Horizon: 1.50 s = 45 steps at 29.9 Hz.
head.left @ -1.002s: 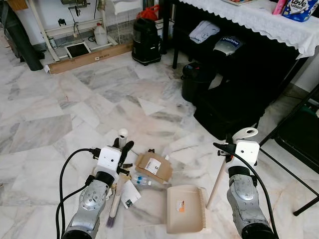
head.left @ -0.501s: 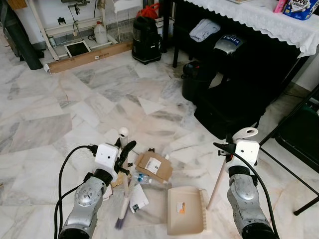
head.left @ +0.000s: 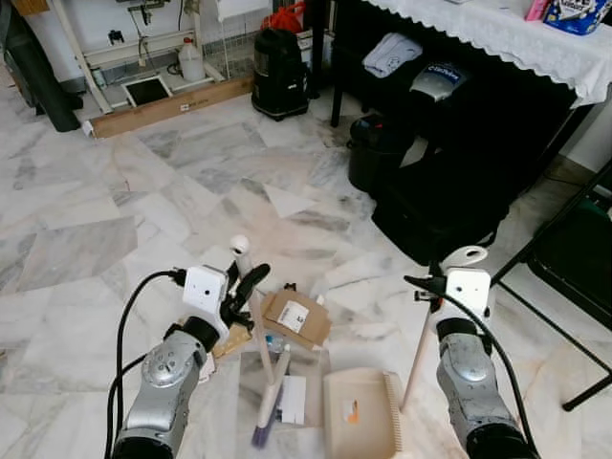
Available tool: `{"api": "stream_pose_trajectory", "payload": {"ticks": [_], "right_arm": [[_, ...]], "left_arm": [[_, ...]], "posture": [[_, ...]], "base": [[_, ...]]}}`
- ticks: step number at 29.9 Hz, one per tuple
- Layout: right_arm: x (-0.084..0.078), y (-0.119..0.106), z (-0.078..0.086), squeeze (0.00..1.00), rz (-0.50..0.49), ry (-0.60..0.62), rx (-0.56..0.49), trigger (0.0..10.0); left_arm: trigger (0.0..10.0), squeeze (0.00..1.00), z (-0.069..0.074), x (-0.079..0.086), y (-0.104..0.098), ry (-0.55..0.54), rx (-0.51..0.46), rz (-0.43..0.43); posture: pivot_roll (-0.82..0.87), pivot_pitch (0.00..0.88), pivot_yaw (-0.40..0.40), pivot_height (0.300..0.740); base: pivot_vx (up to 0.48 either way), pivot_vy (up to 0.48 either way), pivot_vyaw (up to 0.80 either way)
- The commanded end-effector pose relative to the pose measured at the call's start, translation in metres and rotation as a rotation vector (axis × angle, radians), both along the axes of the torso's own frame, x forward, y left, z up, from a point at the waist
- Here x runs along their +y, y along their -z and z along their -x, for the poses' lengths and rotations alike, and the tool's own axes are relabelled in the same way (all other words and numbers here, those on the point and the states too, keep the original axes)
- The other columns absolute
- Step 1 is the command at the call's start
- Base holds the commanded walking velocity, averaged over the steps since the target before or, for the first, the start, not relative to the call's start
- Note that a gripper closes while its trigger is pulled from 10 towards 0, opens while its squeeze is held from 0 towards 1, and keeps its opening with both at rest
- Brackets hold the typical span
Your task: Sweep floor
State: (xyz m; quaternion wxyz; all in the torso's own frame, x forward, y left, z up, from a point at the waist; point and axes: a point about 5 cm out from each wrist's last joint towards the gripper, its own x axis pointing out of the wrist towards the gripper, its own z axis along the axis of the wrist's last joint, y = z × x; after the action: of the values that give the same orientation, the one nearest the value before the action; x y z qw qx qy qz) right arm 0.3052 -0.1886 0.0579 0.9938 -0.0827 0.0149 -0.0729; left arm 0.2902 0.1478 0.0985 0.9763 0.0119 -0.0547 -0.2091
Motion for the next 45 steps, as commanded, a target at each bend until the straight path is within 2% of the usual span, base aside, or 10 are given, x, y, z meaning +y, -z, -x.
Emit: {"api": "stream_pose_trajectory", "payload": {"ticks": [1, 7, 14, 22, 32, 38, 42, 45], "right_arm": [[-0.003, -0.003, -0.004, 0.00, 0.023, 0.006, 0.007, 10.0], [-0.004, -0.001, -0.005, 0.00, 0.027, 0.010, 0.020, 10.0], [-0.006, -0.001, -0.007, 0.00, 0.025, 0.007, 0.024, 10.0], [-0.005, -0.010, -0.011, 0.00, -0.005, -0.005, -0.043, 10.0], [-0.006, -0.017, -0.013, 0.00, -0.004, 0.017, -0.099, 10.0], [-0.008, -0.014, -0.014, 0.00, 0.020, 0.040, -0.079, 10.0], [-0.009, -0.004, -0.015, 0.00, -0.011, 0.069, -0.011, 10.0], [-0.008, -0.002, -0.015, 0.00, -0.021, 0.070, 0.001, 10.0]], "left_arm": [[10.0, 0.00, 0.001, -0.001, -0.009, 0.005, -0.018, 0.039], [10.0, 0.00, 0.002, -0.001, -0.013, -0.004, -0.027, 0.060], [10.0, 0.00, 0.000, 0.007, -0.030, -0.060, -0.087, 0.080], [10.0, 0.00, -0.001, 0.011, -0.051, -0.069, -0.141, 0.088], [10.0, 0.00, -0.001, 0.014, -0.056, -0.107, -0.170, 0.080], [10.0, 0.00, -0.001, 0.018, -0.055, -0.139, -0.176, 0.055], [10.0, 0.00, 0.003, 0.028, -0.051, -0.172, -0.171, 0.017], [10.0, 0.00, 0.004, 0.033, -0.049, -0.188, -0.167, 0.004]], "posture": [[0.01, 0.107, -0.047, 0.740], [0.01, 0.106, -0.048, 0.740], [0.01, 0.105, -0.048, 0.740], [0.01, 0.103, -0.047, 0.740], [0.01, 0.108, -0.046, 0.740], [0.01, 0.111, -0.045, 0.740], [0.02, 0.114, -0.045, 0.740], [0.02, 0.114, -0.045, 0.740]], "base": [[0.000, 0.000, 0.00], [0.000, 0.000, 0.00], [0.000, 0.000, 0.00], [0.000, 0.000, 0.00], [0.000, 0.000, 0.00], [0.000, 0.000, 0.00], [0.000, 0.000, 0.00], [0.000, 0.000, 0.00]]}}
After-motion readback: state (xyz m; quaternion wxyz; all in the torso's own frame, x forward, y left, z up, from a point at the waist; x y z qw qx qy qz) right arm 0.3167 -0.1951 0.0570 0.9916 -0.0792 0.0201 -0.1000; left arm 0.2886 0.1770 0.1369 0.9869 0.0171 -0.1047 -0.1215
